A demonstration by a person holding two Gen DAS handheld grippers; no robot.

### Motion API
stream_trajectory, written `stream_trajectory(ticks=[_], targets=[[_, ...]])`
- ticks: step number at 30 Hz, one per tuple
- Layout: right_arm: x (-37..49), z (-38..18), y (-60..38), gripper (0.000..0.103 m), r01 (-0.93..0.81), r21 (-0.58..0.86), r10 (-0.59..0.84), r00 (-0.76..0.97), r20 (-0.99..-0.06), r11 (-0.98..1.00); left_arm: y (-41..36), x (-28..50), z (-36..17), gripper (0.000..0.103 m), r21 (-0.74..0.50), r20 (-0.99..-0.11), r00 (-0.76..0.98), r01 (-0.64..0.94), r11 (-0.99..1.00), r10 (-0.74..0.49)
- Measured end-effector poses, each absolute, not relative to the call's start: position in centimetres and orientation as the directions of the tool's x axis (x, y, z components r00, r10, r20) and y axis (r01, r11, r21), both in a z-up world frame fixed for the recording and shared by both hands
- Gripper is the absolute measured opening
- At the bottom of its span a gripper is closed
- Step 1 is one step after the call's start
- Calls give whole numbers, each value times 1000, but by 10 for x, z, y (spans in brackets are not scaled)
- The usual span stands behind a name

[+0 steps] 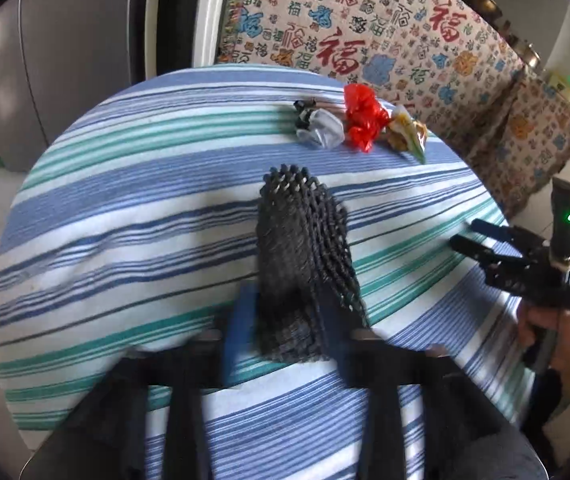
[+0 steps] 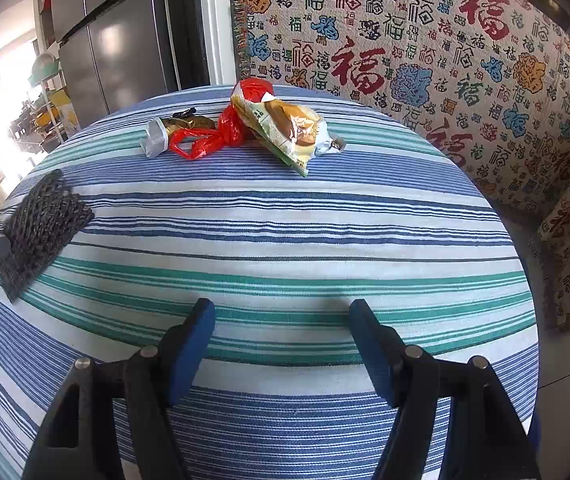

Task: Collect trash
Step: 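Grasp the black mesh net with the left tool while the right tool grasps the yellow snack bag, then carry the mesh net and snack bag over the blue wastebasket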

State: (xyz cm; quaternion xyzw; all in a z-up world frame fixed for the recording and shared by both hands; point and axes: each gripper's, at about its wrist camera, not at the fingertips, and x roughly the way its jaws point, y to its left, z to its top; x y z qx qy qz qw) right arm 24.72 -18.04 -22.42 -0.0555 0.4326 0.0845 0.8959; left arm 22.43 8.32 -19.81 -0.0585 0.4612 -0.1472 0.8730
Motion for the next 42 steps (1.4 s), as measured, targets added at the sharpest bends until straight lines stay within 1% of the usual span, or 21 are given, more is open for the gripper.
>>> stream_trajectory(ticks=[1, 4, 6, 8, 9, 13, 18, 22, 23, 24, 25, 27, 30, 32, 35, 37, 38, 39, 40, 41, 42], targets=[[247, -224, -181, 71, -200, -24, 105, 611, -785, 980, 81, 223, -201, 86, -238, -785, 534, 205, 949, -312], [249, -224, -182, 77, -209, -15, 117, 606, -787, 978, 64, 222, -204, 92, -202, -788, 527, 268, 942, -318], [250, -224, -181, 82, -230, -27, 121, 601, -790, 973, 50, 225, -206, 98, -120, -799, 535, 306, 944, -275], [257, -224, -183, 87, -257, -33, 131, 593, -794, 966, 41, 228, -213, 98, -26, -807, 556, 303, 953, -199], [265, -224, -186, 87, -263, -35, 132, 589, -797, 964, 40, 231, -218, 98, -11, -816, 551, 291, 957, -178], [303, -219, -188, 87, -263, -94, 85, 597, -798, 960, 37, 236, -222, 101, 4, -814, 561, 263, 965, -150], [342, -210, -156, 87, -345, -276, 24, 662, -749, 897, 34, 245, -224, 103, -1, -815, 561, 250, 968, -145], [366, -203, -140, 87, -357, -297, 45, 704, -709, 886, 32, 249, -224, 103, -1, -814, 563, 241, 971, -141], [373, -205, -139, 76, -359, -284, 50, 693, -719, 889, 32, 249, -224, 103, -1, -814, 563, 240, 971, -140], [380, -208, -142, 44, -358, -246, 65, 671, -739, 901, 32, 248, -224, 103, -1, -814, 564, 240, 971, -140], [382, -208, -145, 44, -341, -227, 64, 665, -744, 912, 32, 248, -224, 103, -1, -814, 564, 240, 971, -141], [379, -202, -159, 38, -307, -114, 123, 655, -746, 945, 32, 247, -224, 103, -1, -814, 564, 239, 971, -140], [352, -196, -174, 37, -277, -19, 168, 631, -757, 961, 32, 247, -224, 103, -1, -814, 564, 236, 972, -138], [324, -193, -177, 37, -270, -19, 158, 616, -772, 963, 32, 246, -224, 103, 0, -814, 565, 233, 972, -136], [273, -192, -169, 37, -287, -127, 82, 618, -782, 949, 32, 247, -223, 103, 2, -813, 568, 227, 974, -131], [247, -197, -162, 39, -297, -178, 49, 624, -780, 938, 31, 246, -223, 103, 4, -812, 570, 220, 976, -125], [240, -200, -158, 44, -292, -203, 29, 632, -774, 935, 31, 245, -224, 103, 5, -812, 571, 216, 976, -122], [234, -202, -154, 59, -283, -241, 3, 654, -757, 928, 31, 245, -224, 103, 6, -812, 572, 212, 977, -119], [234, -204, -152, 70, -282, -256, -8, 658, -753, 924, 32, 245, -224, 103, 6, -812, 573, 208, 978, -117], [234, -207, -151, 77, -282, -262, -13, 657, -754, 923, 32, 245, -224, 103, 6, -812, 573, 207, 978, -116], [232, -207, -152, 77, -269, -249, -4, 672, -741, 930, 32, 244, -224, 103, 6, -811, 573, 206, 978, -116]])
